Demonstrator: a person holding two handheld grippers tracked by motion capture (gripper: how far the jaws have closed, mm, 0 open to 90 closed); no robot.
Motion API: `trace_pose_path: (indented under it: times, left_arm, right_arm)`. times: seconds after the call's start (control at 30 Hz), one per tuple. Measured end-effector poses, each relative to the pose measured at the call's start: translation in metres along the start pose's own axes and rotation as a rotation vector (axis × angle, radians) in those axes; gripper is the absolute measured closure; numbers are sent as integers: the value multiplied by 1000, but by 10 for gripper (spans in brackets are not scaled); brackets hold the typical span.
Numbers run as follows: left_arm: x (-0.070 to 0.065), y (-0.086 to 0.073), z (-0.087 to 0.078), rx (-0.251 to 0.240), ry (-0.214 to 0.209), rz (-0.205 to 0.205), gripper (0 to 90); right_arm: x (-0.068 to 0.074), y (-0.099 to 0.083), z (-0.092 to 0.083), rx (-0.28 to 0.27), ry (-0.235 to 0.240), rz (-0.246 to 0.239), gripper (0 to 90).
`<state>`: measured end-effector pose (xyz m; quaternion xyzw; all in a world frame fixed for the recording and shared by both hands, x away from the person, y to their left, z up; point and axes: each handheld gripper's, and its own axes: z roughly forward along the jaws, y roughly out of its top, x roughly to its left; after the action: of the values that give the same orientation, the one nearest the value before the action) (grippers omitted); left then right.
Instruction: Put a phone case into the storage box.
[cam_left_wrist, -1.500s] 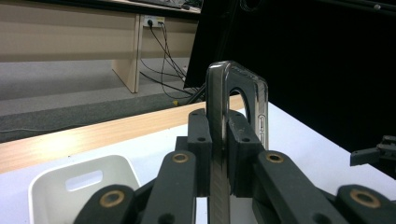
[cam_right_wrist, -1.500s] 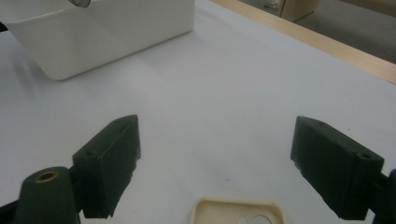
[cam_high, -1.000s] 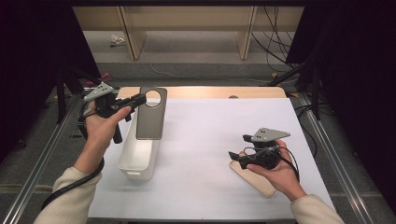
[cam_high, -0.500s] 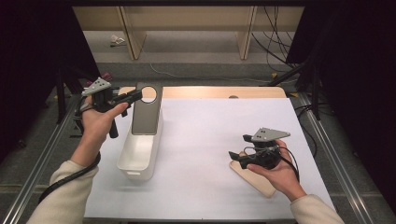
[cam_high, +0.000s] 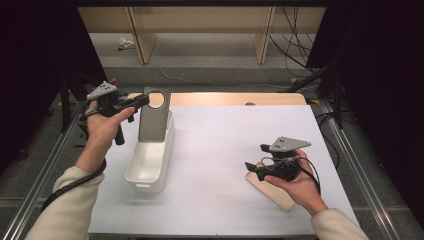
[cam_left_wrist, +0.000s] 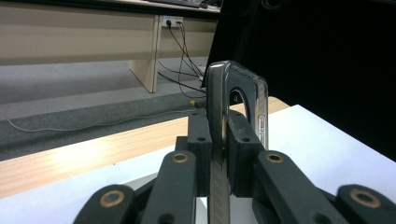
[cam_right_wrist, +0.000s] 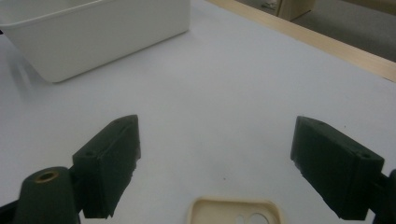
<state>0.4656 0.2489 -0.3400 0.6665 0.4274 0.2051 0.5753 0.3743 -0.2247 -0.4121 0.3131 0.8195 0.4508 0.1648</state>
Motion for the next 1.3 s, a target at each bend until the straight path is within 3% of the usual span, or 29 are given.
trace_pose_path:
  times: [0.57,1.3]
  left_arm:
    - [19,-6,16,33,35,-13,813]
    - [29,-9,34,78,54,1,813]
  right_arm:
    - [-1,0,0,1,2,4,166]
    - [-1,-1,1,1,4,5,166]
